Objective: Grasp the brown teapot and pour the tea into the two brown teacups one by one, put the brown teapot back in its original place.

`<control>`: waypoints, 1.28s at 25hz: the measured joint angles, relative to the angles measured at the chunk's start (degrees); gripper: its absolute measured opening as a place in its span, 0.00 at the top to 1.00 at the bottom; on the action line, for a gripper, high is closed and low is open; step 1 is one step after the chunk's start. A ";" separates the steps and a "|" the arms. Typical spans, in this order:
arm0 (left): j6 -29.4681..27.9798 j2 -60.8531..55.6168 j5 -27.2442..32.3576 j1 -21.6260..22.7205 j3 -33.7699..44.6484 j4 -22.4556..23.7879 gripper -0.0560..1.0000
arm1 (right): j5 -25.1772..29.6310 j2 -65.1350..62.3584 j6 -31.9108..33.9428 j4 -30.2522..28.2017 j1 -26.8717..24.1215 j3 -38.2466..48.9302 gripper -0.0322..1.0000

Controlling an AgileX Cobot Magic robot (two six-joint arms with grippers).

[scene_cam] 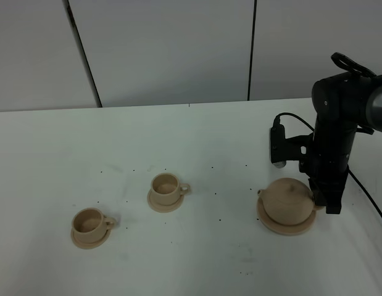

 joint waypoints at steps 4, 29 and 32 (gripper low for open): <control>0.00 0.00 0.00 0.00 0.00 0.00 0.72 | 0.21 -0.37 -0.20 1.61 -0.95 0.00 0.88; 0.00 0.00 0.00 0.00 0.00 0.00 0.72 | 0.64 -0.37 -2.46 5.01 -1.98 0.00 0.88; 0.00 0.00 0.00 0.00 0.00 0.00 0.72 | 0.31 -0.37 -2.41 5.01 -1.98 0.00 0.88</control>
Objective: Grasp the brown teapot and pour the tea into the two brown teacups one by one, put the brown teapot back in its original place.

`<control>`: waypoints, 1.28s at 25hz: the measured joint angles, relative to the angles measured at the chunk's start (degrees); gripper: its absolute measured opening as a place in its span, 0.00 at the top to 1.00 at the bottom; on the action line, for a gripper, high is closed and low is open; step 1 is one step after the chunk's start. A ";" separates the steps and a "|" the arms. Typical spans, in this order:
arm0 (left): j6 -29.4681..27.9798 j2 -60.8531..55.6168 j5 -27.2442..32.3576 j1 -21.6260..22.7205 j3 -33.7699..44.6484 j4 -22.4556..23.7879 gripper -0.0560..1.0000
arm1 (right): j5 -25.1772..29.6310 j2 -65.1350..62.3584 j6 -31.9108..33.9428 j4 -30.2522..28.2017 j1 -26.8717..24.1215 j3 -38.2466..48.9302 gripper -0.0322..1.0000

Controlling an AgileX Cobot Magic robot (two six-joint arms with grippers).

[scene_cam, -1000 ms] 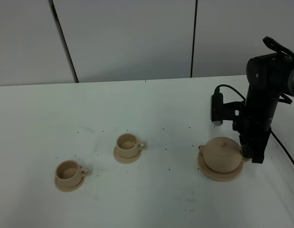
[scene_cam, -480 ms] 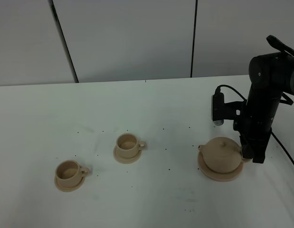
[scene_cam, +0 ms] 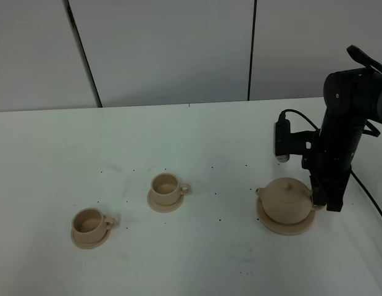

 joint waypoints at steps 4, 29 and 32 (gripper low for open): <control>0.00 0.00 0.00 0.00 0.00 0.00 0.72 | -0.01 0.06 0.34 0.04 0.00 0.00 0.88; 0.00 0.00 0.00 0.00 0.00 0.00 0.72 | -0.58 0.17 2.69 0.56 0.00 0.00 0.77; 0.00 0.00 0.00 0.00 0.00 0.00 0.72 | -0.58 0.17 2.69 0.56 0.00 0.00 0.72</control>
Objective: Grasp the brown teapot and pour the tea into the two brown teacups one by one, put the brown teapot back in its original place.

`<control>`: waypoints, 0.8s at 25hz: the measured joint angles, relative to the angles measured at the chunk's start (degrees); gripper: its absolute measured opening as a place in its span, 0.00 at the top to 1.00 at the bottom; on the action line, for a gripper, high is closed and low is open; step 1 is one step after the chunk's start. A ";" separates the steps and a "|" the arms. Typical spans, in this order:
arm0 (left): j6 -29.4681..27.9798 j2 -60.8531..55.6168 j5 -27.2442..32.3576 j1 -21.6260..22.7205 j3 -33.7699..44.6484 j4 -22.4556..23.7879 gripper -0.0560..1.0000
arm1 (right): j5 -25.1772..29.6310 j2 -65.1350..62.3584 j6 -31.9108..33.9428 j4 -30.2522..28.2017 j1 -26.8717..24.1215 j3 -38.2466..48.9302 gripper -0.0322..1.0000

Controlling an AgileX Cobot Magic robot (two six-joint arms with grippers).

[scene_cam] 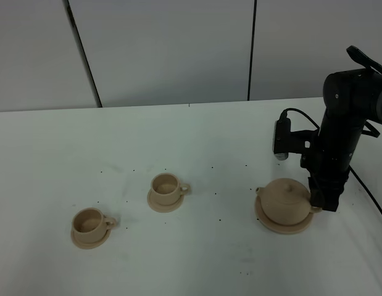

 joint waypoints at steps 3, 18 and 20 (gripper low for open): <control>0.00 0.00 0.00 0.00 0.00 0.00 0.72 | 0.00 0.00 0.29 -0.06 0.00 0.00 0.70; 0.00 0.00 0.00 0.00 0.00 0.00 0.72 | 2.23 0.00 4.30 -1.55 0.00 0.00 0.64; 0.00 0.00 0.00 0.00 0.00 0.00 0.72 | 2.86 -0.05 4.30 -1.57 0.00 0.00 0.64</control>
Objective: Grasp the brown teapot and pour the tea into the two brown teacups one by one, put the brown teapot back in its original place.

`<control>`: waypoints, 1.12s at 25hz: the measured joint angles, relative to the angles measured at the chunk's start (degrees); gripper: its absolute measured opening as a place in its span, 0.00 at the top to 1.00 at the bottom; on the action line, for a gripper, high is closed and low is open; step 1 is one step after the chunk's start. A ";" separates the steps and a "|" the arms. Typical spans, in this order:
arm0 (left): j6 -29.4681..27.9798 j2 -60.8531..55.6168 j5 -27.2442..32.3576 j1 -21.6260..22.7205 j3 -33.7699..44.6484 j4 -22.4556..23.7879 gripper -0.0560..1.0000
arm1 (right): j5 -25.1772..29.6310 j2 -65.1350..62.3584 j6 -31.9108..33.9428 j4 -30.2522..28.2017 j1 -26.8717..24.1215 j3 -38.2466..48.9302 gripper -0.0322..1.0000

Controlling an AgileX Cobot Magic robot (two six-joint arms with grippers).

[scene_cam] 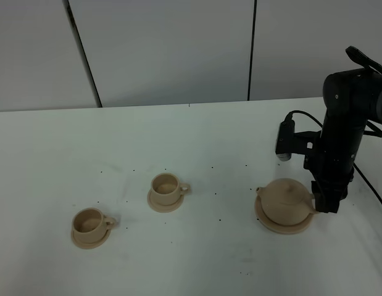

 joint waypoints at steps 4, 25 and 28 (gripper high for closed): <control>0.00 0.00 0.00 0.00 0.00 0.00 0.72 | 0.21 -0.10 0.06 -0.28 0.00 -0.05 0.64; 0.00 0.00 0.00 0.00 0.00 0.00 0.72 | 3.00 -0.28 0.11 -3.05 0.00 -4.11 0.98; 0.00 0.00 0.01 0.00 0.00 0.00 0.72 | 3.00 -0.28 0.05 -3.30 0.00 -4.11 0.98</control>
